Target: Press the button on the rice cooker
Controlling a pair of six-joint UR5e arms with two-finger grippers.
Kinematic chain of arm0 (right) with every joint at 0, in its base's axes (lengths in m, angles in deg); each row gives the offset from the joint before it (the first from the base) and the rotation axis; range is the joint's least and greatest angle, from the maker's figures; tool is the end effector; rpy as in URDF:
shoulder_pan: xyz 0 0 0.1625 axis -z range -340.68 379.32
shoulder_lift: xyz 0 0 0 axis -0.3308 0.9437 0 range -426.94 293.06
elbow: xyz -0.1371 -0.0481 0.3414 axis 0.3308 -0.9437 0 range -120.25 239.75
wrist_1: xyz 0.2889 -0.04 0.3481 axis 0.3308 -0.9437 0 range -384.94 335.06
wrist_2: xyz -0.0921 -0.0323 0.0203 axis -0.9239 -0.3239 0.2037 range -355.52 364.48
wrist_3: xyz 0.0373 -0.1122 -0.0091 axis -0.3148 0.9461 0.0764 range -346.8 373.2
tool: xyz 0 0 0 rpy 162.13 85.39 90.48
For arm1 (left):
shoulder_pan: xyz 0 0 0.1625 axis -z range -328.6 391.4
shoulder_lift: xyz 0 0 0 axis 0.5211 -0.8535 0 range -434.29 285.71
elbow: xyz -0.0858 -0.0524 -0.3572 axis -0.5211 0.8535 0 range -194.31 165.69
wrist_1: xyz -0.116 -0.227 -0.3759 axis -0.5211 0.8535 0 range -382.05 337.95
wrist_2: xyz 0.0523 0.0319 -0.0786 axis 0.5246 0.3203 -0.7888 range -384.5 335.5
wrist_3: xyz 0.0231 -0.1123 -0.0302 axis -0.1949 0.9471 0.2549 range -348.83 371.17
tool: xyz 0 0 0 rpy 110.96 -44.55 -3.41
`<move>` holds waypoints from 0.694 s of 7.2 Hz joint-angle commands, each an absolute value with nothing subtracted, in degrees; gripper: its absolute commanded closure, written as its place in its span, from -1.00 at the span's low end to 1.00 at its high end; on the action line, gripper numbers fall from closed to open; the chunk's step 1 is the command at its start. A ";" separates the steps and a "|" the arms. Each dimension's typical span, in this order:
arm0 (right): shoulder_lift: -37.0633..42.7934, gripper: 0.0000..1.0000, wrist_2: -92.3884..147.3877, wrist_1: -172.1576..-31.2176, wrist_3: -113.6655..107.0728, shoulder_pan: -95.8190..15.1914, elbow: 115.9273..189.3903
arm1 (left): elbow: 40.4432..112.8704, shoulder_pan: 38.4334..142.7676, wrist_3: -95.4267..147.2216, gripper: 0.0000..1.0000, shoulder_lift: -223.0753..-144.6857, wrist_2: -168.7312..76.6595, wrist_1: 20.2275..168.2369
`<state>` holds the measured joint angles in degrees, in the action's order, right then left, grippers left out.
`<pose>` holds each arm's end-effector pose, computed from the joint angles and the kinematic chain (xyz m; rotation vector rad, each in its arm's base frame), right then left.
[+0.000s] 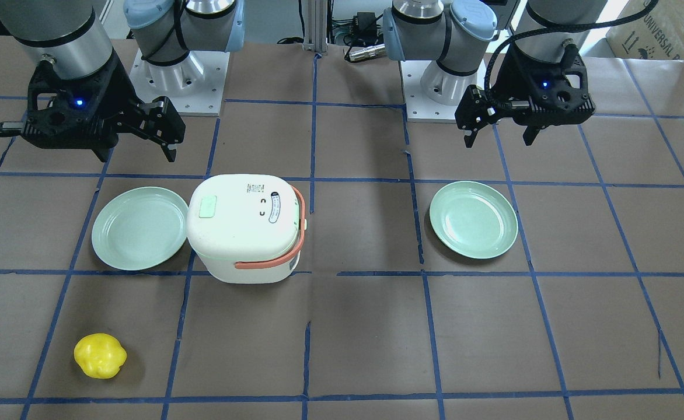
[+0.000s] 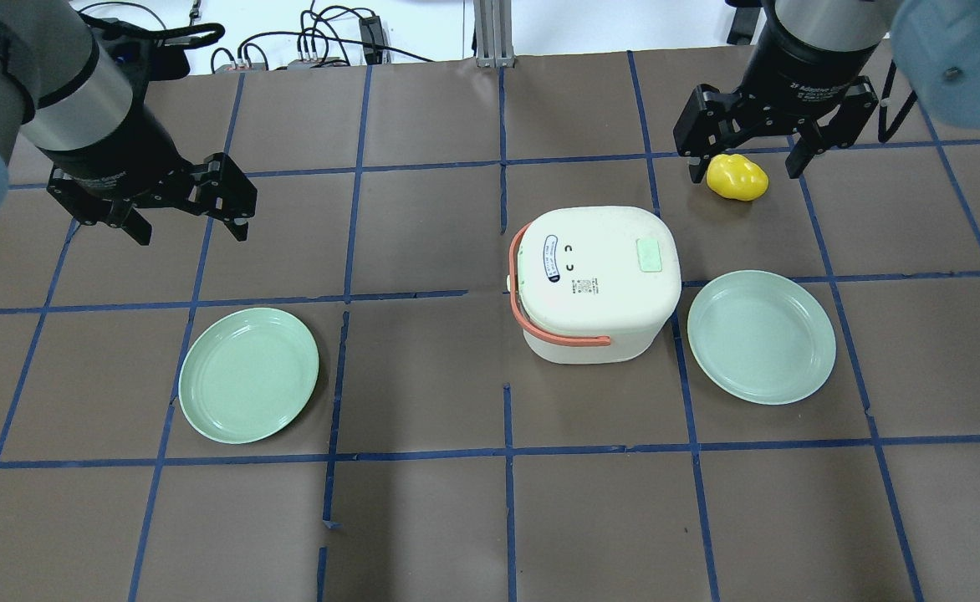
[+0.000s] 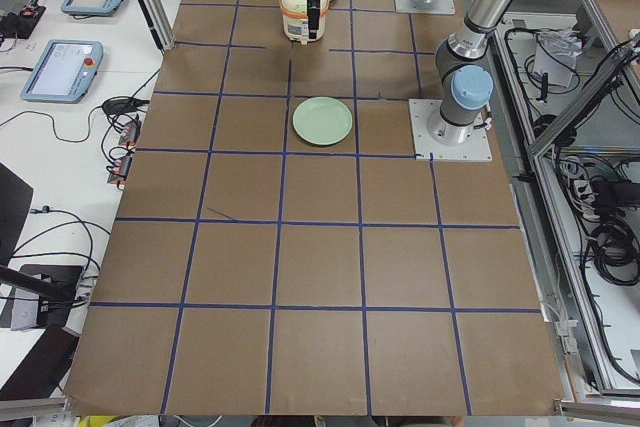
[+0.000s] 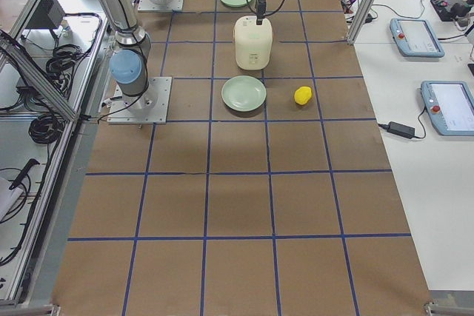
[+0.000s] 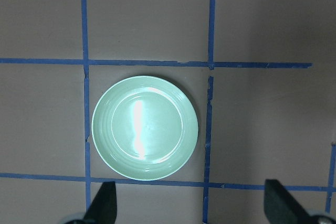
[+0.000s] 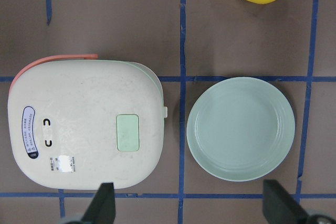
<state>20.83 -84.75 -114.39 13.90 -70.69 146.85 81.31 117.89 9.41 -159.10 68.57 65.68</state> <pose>0.1350 -0.5484 0.4200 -0.0192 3.1281 -0.0035 -0.0958 -0.5109 0.4136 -0.0486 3.0858 -0.0456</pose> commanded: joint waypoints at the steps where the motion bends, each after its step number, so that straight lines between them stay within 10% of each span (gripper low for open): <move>1: 20.95 -0.96 -84.73 -114.50 13.91 -70.68 146.85 | 81.31 117.89 9.41 -1.00 -159.10 68.57 65.67; 5: 20.95 -0.99 -84.82 -113.97 13.73 -70.68 146.85 | 81.31 117.89 9.41 -1.00 -159.10 68.57 65.67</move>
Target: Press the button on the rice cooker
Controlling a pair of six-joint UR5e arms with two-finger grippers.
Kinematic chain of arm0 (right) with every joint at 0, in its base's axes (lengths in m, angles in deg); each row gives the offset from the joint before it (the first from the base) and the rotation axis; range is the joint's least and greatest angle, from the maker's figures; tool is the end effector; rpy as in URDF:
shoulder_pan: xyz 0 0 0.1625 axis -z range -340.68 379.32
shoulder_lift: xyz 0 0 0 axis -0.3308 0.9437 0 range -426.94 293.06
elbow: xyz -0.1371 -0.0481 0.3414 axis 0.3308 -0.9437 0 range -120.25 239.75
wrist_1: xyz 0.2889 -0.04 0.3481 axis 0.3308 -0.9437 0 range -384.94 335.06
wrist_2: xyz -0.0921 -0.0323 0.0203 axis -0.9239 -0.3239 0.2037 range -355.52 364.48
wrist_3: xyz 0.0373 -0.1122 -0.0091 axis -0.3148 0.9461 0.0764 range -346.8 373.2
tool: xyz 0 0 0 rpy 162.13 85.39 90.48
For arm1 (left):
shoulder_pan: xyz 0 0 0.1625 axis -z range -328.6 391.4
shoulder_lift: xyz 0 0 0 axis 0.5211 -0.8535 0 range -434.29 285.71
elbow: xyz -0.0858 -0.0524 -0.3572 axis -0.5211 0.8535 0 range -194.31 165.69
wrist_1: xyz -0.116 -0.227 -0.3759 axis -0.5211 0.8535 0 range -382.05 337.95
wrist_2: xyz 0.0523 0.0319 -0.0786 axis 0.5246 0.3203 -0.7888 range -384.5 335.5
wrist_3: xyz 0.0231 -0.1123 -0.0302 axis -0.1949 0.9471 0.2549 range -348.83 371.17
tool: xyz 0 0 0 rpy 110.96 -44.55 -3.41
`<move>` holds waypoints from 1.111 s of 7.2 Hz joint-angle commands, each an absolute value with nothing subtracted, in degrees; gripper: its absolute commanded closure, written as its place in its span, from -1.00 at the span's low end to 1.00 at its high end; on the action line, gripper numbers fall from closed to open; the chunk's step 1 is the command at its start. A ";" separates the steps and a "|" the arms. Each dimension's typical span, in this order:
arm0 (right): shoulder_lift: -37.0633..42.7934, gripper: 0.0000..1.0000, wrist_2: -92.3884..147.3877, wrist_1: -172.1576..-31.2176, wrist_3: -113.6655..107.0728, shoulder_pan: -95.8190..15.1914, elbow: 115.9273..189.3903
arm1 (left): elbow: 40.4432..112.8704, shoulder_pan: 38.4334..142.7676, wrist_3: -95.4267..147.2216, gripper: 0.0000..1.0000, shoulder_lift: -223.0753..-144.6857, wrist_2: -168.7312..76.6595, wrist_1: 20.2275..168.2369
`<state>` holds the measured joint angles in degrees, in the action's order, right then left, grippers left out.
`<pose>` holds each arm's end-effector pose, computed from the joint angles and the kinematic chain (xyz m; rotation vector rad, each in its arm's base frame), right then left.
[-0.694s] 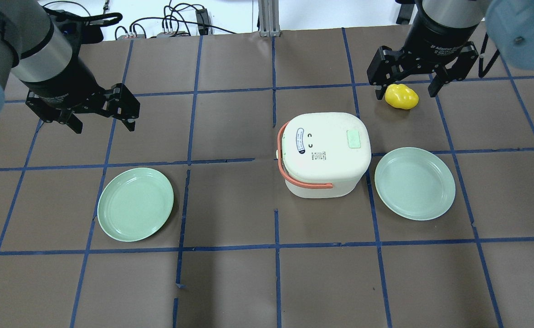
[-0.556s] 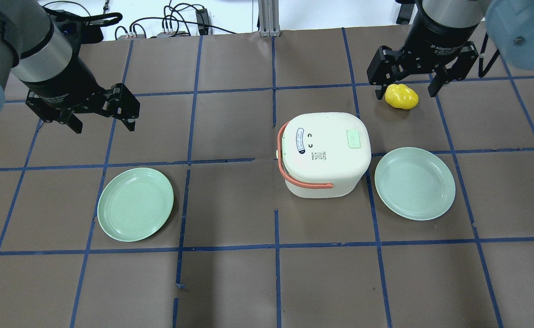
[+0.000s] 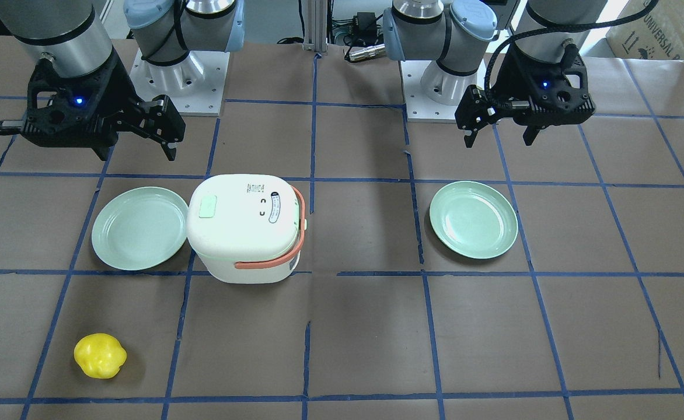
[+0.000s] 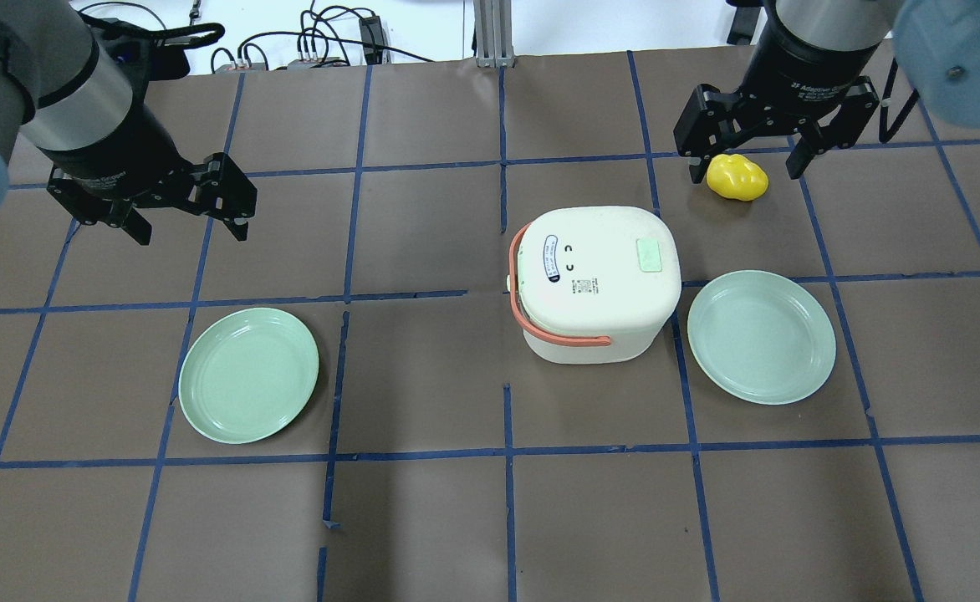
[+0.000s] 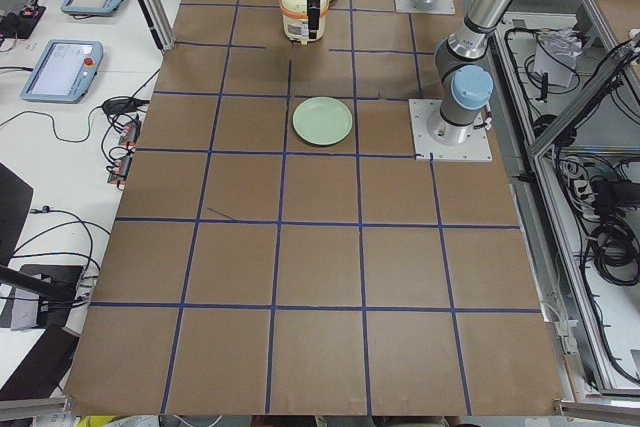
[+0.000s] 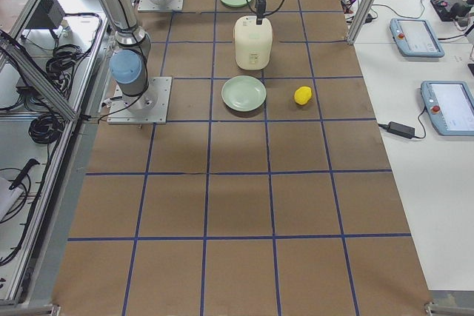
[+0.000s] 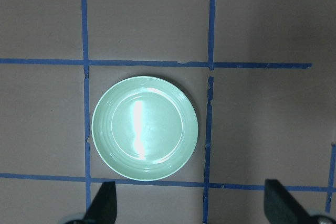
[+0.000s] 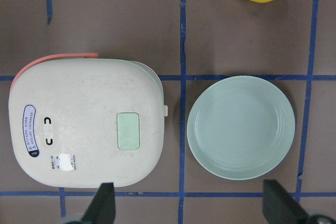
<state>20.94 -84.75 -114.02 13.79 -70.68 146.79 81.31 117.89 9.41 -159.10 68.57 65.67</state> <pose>0.1349 -0.5473 0.4210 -0.0159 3.1281 0.0019 -0.0958 -0.5109 0.4136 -0.0486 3.0858 -0.0459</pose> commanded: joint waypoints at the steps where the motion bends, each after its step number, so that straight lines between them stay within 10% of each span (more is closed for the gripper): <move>1: 20.95 -0.99 -84.99 -113.97 13.65 -70.68 146.85 | 81.31 117.89 9.41 -1.00 -159.10 68.57 65.75; 3: 20.95 -0.93 -84.73 -114.41 14.26 -70.68 146.85 | 81.31 117.89 9.41 -1.00 -159.10 68.57 65.67; 7: 20.69 0.84 -82.56 -114.50 14.26 -70.68 146.85 | 81.31 117.89 9.41 -1.00 -159.10 68.57 65.67; 8: 19.73 0.87 -81.75 -115.63 14.35 -70.77 146.94 | 81.31 117.89 9.41 -1.00 -159.10 68.57 65.75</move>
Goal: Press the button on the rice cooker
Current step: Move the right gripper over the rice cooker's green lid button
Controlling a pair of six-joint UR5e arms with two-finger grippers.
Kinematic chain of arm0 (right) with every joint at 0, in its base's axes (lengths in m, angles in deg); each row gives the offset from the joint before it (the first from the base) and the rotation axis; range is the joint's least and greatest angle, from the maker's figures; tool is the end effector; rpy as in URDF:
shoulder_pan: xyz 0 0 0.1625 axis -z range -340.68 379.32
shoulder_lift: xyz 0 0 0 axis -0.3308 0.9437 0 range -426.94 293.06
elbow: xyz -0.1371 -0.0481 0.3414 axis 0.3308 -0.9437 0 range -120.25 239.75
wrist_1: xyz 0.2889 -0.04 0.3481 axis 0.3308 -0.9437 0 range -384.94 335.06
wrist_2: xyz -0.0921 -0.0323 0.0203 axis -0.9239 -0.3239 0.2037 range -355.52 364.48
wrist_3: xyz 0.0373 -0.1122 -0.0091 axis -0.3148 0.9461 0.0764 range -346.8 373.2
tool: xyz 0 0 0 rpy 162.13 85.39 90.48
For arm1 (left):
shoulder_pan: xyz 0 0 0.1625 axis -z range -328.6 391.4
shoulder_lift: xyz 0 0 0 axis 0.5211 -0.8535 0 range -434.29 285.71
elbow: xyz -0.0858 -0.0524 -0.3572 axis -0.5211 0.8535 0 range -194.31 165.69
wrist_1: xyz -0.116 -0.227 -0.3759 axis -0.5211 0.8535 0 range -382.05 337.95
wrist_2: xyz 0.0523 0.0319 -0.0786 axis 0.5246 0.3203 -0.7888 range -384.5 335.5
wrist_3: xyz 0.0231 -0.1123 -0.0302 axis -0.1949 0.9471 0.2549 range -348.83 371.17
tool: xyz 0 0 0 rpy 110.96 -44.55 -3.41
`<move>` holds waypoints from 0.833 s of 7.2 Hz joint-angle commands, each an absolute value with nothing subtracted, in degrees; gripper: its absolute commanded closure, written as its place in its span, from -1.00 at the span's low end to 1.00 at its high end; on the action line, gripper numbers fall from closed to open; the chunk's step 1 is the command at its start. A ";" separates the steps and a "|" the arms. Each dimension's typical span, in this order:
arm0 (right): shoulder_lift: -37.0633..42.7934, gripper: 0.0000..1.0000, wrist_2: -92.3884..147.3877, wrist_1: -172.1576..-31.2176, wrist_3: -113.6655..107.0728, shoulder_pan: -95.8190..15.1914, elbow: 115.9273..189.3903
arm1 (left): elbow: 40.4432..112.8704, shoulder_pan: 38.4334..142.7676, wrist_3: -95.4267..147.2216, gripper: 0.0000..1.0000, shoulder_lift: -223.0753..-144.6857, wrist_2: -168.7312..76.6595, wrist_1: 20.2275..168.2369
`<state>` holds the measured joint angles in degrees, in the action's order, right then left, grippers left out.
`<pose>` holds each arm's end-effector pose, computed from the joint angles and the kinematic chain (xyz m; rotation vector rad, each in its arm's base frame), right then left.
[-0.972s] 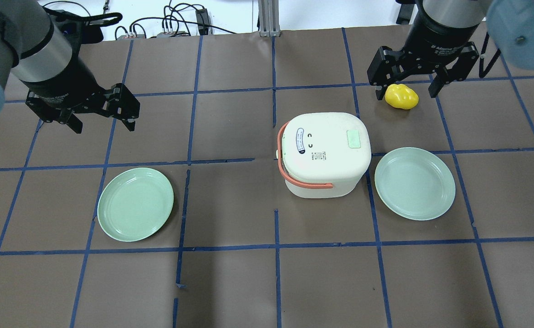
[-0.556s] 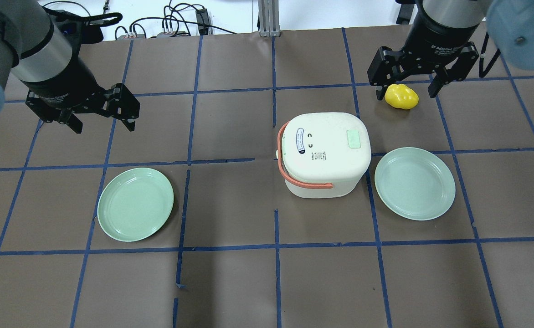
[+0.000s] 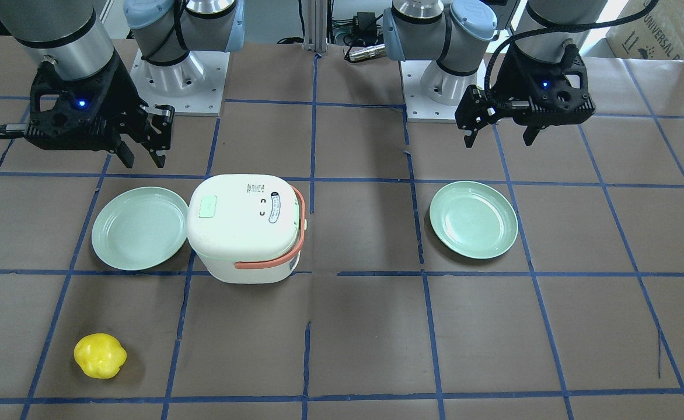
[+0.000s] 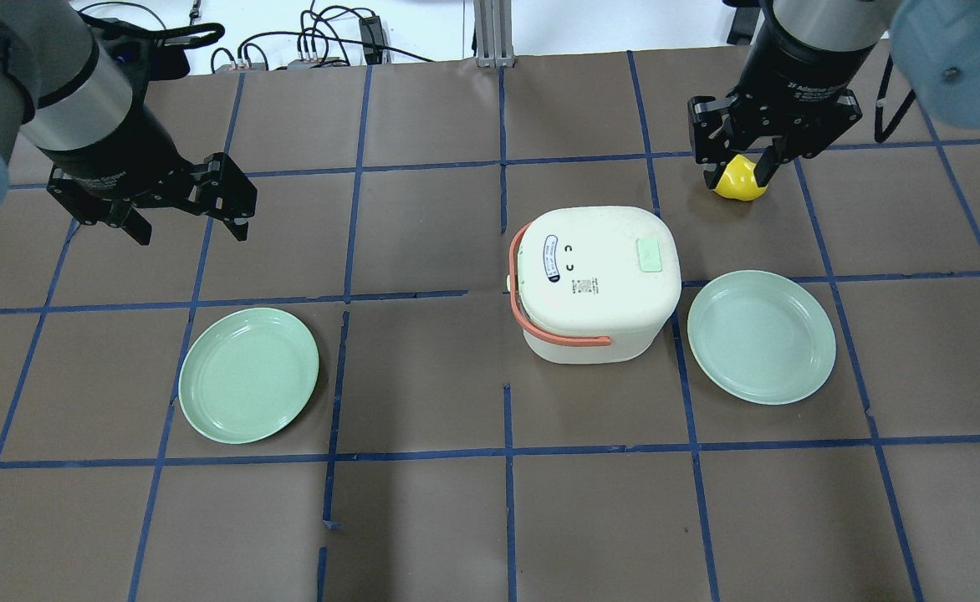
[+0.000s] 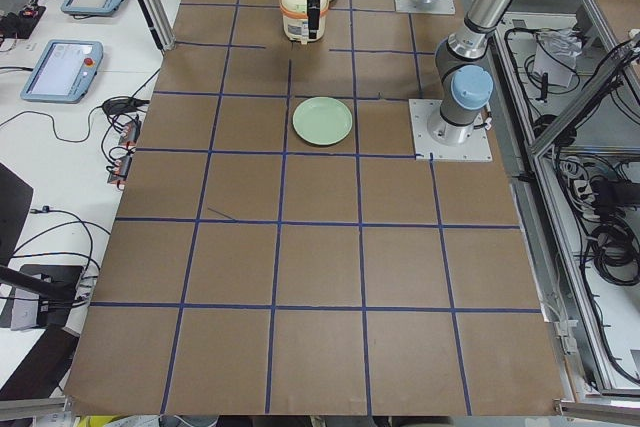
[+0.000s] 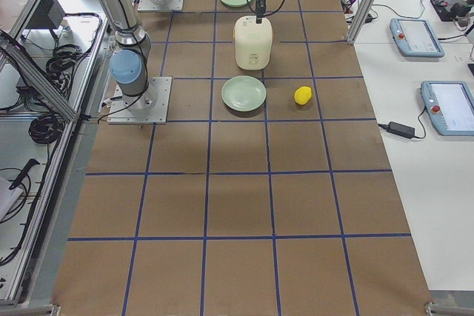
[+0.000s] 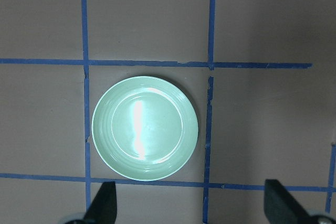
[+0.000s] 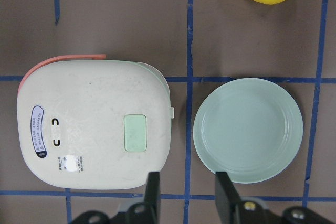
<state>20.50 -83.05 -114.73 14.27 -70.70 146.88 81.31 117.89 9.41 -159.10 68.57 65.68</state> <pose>0.1386 -0.5505 0.4172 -0.0294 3.0984 -0.0035 -0.0958 -0.5109 0.4136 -0.0486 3.0858 -0.0456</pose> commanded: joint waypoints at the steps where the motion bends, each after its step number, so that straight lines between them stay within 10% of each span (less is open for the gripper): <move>1: 18.50 0.85 -81.57 -116.08 14.43 -71.03 147.11 | 81.31 117.89 9.41 -1.00 -159.10 68.57 65.67; 6: 13.23 0.83 -81.22 -123.80 13.82 -73.83 150.72 | 81.31 117.89 9.41 -1.00 -159.10 68.57 65.67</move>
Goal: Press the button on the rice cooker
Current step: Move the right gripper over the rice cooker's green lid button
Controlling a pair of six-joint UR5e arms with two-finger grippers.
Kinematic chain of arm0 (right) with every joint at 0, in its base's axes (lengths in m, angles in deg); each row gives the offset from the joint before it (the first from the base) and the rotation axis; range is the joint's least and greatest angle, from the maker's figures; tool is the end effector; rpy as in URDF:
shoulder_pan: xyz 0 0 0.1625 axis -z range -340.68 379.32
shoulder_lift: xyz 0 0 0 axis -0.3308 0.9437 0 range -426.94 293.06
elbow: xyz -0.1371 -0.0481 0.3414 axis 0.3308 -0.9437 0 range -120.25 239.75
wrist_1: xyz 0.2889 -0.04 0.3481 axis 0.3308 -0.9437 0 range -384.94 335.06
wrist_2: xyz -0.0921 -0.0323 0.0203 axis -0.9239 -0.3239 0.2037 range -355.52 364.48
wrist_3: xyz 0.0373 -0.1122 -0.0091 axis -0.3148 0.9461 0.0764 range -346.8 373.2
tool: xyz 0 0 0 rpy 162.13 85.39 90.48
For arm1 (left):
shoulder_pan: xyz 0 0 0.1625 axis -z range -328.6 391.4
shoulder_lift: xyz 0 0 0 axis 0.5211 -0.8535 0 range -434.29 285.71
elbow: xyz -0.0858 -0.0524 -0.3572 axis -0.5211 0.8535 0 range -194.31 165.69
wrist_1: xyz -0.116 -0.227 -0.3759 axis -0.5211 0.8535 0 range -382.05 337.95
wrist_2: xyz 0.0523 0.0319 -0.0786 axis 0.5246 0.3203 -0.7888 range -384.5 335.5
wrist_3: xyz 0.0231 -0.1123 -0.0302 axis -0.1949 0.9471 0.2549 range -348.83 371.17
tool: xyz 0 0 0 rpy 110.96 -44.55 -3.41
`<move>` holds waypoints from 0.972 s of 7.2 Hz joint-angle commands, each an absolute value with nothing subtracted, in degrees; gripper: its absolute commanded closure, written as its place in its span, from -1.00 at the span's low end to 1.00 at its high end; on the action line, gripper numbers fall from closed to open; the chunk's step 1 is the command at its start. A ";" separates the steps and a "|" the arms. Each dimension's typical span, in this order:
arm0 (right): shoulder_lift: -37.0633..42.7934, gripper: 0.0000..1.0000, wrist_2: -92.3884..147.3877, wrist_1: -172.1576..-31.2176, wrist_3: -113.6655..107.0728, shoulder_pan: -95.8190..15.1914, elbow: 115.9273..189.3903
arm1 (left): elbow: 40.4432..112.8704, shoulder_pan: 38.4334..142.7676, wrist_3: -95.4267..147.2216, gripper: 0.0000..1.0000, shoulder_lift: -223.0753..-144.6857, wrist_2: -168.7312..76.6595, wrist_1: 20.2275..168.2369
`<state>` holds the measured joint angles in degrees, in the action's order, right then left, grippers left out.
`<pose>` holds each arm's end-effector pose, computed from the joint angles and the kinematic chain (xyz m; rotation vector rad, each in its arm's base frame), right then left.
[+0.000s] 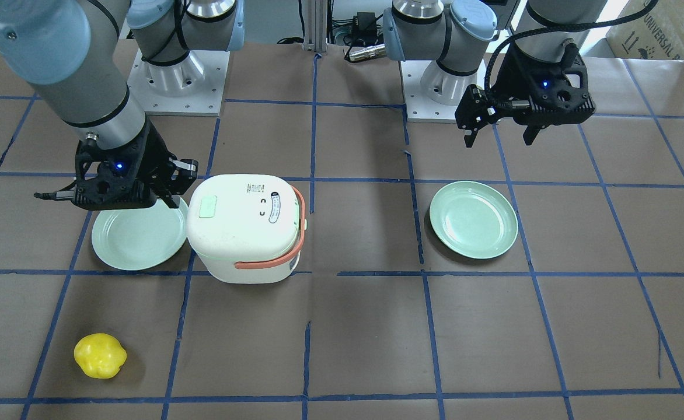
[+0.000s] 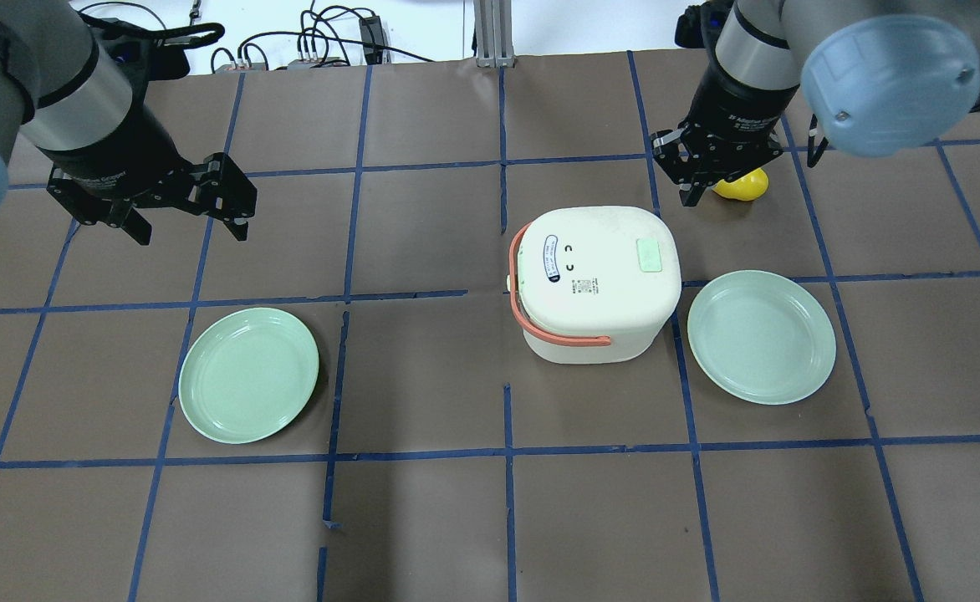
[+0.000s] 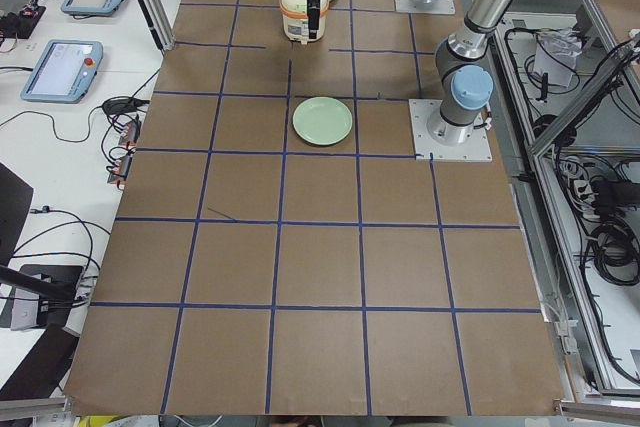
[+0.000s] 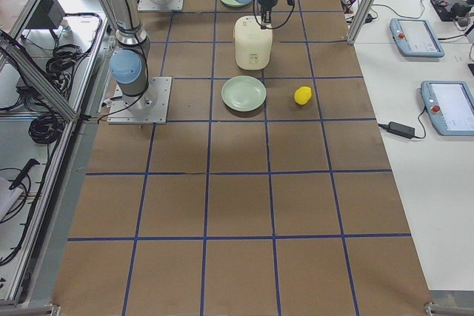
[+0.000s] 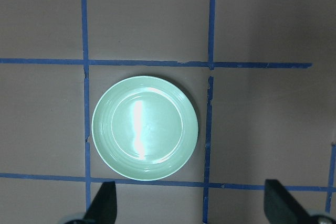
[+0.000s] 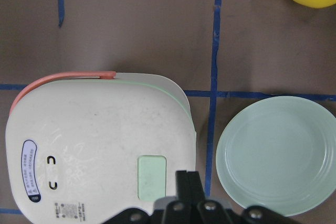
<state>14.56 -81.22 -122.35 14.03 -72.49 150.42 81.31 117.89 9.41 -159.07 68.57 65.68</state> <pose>0.1604 -0.5746 0.3390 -0.0687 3.0657 0.0479 -0.0958 -0.5107 0.4139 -0.0486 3.0858 -0.0464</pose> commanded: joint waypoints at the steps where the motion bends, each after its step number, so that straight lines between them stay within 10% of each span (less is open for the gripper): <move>1: 12.34 0.83 -81.04 -124.51 13.56 -74.80 150.81 | 81.31 117.89 9.41 -1.00 -159.10 68.57 65.67; 7: 12.51 0.83 -80.86 -124.87 13.99 -75.34 153.09 | 81.31 117.89 9.41 -1.00 -159.01 68.57 65.67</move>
<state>12.43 -80.87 -124.87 13.87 -75.35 152.74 81.31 117.89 9.41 -159.09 68.57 65.67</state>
